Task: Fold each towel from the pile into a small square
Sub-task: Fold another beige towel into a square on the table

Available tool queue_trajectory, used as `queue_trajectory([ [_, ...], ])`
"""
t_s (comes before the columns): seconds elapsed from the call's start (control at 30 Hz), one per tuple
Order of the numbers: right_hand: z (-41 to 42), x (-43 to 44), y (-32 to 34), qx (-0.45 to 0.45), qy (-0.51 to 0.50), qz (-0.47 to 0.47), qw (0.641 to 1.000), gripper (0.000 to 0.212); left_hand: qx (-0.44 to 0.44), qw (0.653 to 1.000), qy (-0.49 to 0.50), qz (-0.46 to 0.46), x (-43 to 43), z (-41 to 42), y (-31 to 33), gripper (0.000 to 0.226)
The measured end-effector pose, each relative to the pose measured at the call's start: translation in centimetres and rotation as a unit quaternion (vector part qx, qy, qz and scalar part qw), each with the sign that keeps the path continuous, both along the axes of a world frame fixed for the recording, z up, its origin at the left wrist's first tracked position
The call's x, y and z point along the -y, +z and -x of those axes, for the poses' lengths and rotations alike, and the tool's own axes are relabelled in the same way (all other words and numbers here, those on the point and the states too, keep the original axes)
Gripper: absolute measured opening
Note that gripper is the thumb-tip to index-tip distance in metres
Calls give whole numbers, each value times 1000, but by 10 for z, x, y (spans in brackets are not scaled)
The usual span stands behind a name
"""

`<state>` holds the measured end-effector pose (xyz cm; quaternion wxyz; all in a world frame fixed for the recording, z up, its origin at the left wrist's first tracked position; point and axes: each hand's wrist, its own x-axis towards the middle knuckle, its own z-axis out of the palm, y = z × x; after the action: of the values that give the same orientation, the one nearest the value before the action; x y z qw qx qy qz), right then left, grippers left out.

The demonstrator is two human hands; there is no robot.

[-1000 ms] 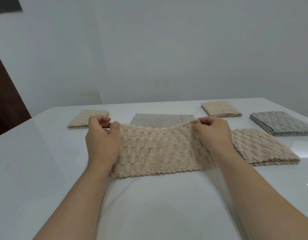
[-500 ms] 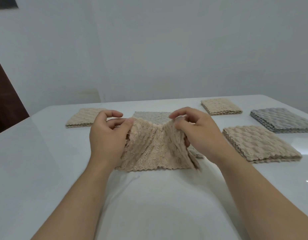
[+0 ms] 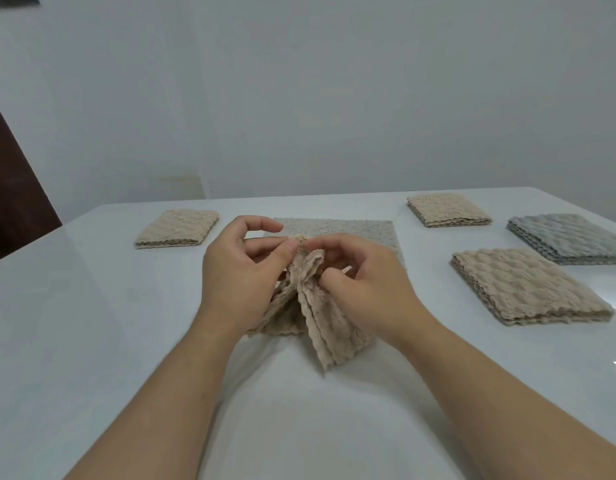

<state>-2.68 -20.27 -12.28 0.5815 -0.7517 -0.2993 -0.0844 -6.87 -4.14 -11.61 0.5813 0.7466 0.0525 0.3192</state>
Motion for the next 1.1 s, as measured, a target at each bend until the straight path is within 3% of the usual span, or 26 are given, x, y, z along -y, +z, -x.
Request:
queue_trajectory([
  [0.23,-2,-1,-2,30,-19,-14,999,19,10,1000,-20,-3,0,0,-2,17],
  [0.6,-7,-2,-9,62,-5,10,998,33,16,999,-45,-15,5,4,2,19],
  [0.9,-10,0,-7,57,-42,-10,997,12,30,997,-76,13,2,4,2,10],
  [1.1,-14,5,1,64,-73,-89,991,12,79,983,-86,-140,1,10,0,7],
])
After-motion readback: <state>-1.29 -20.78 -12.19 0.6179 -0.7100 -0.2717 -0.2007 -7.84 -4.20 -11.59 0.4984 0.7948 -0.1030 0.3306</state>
